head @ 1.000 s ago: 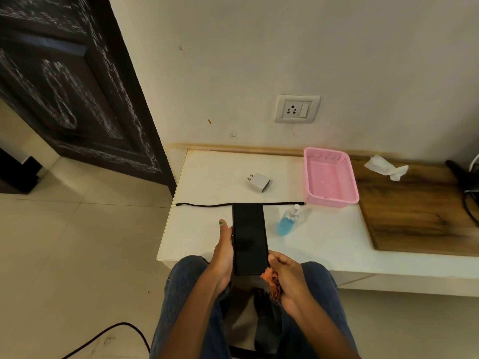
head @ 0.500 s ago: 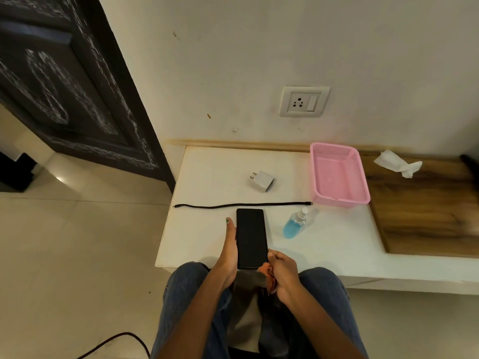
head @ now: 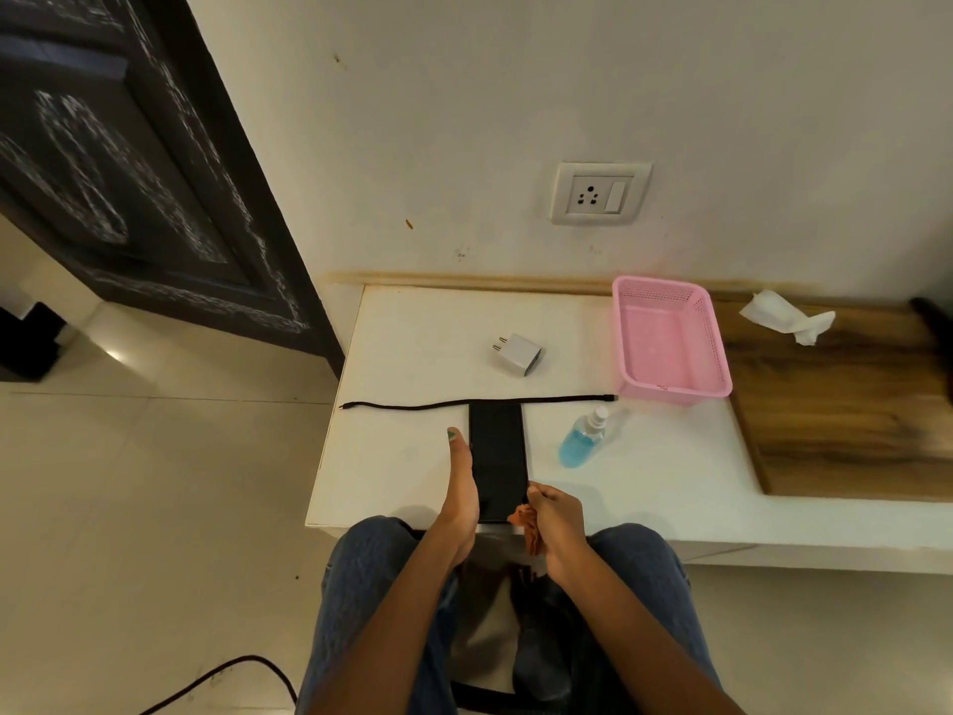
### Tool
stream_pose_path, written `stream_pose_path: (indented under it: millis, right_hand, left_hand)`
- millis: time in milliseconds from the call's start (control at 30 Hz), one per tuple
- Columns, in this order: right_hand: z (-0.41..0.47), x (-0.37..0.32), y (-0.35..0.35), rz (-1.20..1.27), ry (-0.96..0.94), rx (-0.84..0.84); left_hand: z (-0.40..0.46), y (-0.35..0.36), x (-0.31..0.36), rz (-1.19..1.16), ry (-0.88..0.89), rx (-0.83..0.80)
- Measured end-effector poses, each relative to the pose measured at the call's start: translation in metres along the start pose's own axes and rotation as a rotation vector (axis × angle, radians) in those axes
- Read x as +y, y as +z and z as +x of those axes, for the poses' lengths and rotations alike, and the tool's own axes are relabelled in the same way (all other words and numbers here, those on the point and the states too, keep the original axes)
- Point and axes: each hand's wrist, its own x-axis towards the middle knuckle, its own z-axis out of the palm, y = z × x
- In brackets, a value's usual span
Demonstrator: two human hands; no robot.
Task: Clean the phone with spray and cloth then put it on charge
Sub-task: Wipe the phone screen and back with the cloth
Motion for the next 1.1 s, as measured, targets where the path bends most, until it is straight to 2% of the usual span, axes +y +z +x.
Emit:
stream_pose_path:
  millis: [133,200,300,367,500,633,767,933,1000,1100]
  right_hand:
    - [-0.007,-0.004,-0.004,-0.008,-0.032,0.013]
    - [-0.012,-0.008,-0.008,0.024,-0.034,0.015]
    - [-0.025,-0.016,-0.022,0.143,0.015,-0.133]
    - [-0.035,-0.020,-0.031,0.214,0.003,-0.260]
    - [-0.057,-0.028,-0.050,0.090,-0.163,-0.302]
    - [-0.074,-0.024,-0.067,0.076,-0.249,-0.317]
    - [-0.077,-0.023,-0.082,0.113,-0.284,-0.314]
    - [-0.084,-0.023,-0.098,0.148,-0.447,-0.123]
    - [-0.083,-0.025,-0.108,0.159,-0.452,-0.119]
    - [-0.079,-0.029,-0.122,0.149,-0.469,-0.126]
  left_hand:
    - [-0.006,-0.003,0.001,0.026,0.048,0.001]
    - [-0.011,-0.001,0.003,0.033,0.078,0.066]
    - [-0.030,0.002,0.006,0.129,0.163,0.184]
    - [-0.046,0.004,0.005,0.155,0.208,0.129]
    - [-0.084,0.009,0.003,0.129,0.108,-0.101]
    - [-0.106,0.016,0.002,0.080,0.116,-0.194]
    - [-0.116,0.023,0.008,0.089,0.186,-0.200]
    - [-0.122,0.038,0.008,0.117,0.237,-0.270]
    - [-0.122,0.047,0.007,0.126,0.270,-0.248]
    - [-0.120,0.061,0.004,0.124,0.295,-0.135]
